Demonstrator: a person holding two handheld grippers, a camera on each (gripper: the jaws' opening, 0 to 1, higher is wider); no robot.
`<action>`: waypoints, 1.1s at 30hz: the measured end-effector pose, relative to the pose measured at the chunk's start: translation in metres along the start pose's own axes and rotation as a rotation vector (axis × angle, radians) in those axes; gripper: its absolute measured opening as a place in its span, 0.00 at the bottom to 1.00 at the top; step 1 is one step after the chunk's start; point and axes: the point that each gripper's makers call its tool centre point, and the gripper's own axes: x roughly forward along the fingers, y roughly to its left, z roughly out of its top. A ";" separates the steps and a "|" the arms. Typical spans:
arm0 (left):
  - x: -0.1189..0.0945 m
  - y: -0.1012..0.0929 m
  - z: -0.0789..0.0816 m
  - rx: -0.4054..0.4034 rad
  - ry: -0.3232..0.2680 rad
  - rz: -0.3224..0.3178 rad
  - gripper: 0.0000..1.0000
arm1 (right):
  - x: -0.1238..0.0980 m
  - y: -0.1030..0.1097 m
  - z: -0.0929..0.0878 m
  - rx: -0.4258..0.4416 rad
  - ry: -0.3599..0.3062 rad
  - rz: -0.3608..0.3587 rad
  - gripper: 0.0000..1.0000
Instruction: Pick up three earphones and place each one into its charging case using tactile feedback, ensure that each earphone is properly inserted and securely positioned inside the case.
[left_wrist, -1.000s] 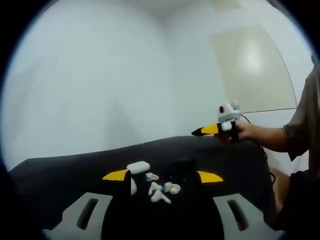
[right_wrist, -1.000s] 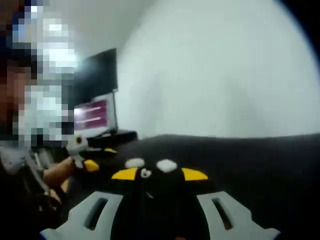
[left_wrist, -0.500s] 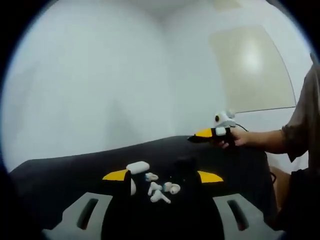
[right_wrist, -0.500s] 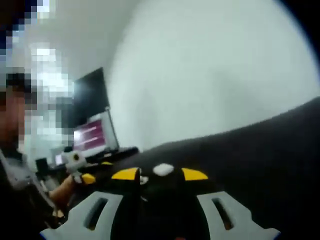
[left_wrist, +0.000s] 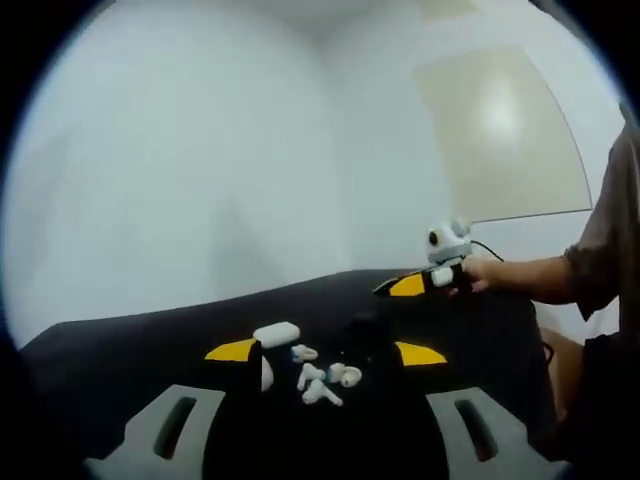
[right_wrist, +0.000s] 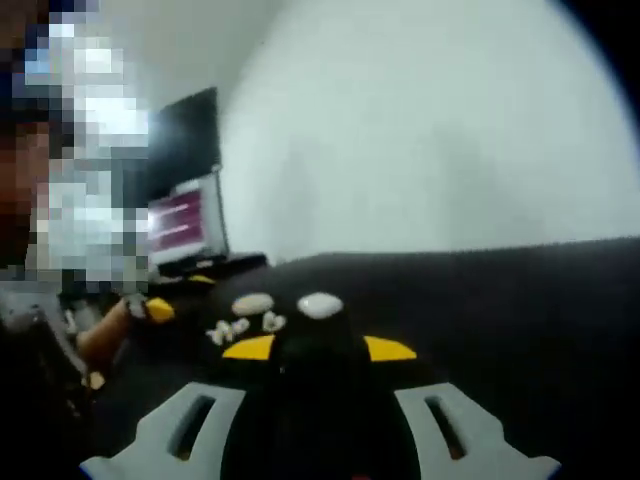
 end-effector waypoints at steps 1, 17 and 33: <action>0.000 0.000 0.001 -0.002 -0.005 0.002 0.49 | -0.002 -0.001 0.002 0.005 -0.009 0.000 0.34; -0.005 0.003 0.002 -0.002 -0.001 0.008 0.49 | 0.009 0.017 -0.009 -0.070 0.073 0.041 0.35; -0.011 0.013 -0.004 -0.005 -0.007 0.019 0.48 | 0.051 0.023 -0.031 -0.225 0.220 -0.173 0.58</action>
